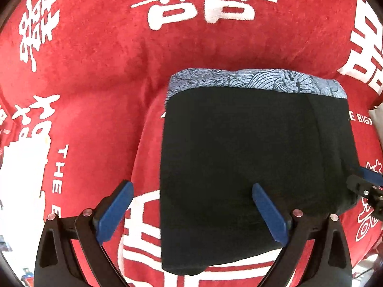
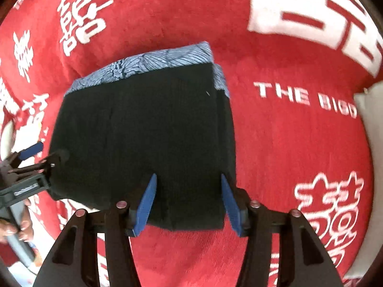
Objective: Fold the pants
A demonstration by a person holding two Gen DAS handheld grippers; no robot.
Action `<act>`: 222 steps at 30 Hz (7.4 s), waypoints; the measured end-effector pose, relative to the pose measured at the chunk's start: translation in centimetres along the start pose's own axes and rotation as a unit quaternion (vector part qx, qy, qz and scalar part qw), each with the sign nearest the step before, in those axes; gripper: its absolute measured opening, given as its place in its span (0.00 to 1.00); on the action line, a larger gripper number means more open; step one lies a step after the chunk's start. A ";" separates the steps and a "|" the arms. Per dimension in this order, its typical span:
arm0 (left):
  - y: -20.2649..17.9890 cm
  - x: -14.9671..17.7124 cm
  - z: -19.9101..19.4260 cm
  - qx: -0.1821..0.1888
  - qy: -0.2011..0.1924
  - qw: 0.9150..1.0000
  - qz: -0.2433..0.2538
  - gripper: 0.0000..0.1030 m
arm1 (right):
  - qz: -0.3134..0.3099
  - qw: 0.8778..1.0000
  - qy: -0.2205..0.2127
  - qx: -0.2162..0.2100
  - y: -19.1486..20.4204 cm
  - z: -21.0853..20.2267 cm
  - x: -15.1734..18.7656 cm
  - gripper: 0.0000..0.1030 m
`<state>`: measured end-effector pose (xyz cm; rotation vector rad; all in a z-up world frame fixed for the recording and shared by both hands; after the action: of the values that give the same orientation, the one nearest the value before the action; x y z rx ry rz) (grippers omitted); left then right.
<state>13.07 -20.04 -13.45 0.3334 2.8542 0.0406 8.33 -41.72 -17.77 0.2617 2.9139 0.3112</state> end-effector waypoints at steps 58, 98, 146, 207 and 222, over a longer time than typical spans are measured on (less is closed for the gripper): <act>3.7 -3.2 5.7 0.064 0.047 0.997 -0.018 0.99 | 0.101 0.991 0.031 -0.080 -6.1 -0.1 -2.1 0.77; 0.0 -5.4 9.3 0.237 0.075 0.968 -0.013 0.74 | 0.059 0.962 0.084 -0.254 -3.8 5.9 -6.7 0.57; 5.1 5.5 0.5 0.059 0.046 0.997 -0.013 1.00 | 0.098 0.993 0.064 0.007 -2.6 -2.8 8.1 0.87; 2.8 9.6 -12.0 0.018 0.096 0.993 0.066 1.00 | 0.080 0.989 0.093 0.083 8.4 -13.7 12.3 1.00; 2.6 9.6 -12.1 0.018 0.096 0.993 0.069 1.00 | 0.069 0.990 0.091 0.087 8.9 -13.8 12.0 1.00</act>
<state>1.42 -15.23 -4.09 0.5624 3.0197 0.0504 -4.80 -33.44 -4.69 0.4869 3.1153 0.1040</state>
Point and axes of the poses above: each gripper's, at about its wrist camera, not at the fingertips, and z roughly the way its jaws point, y to its left, x to its underside, the point moved 5 cm from there along z, roughly the way its jaws point, and after that the axes turned 2 degrees about -z, right-handed, at the moved point
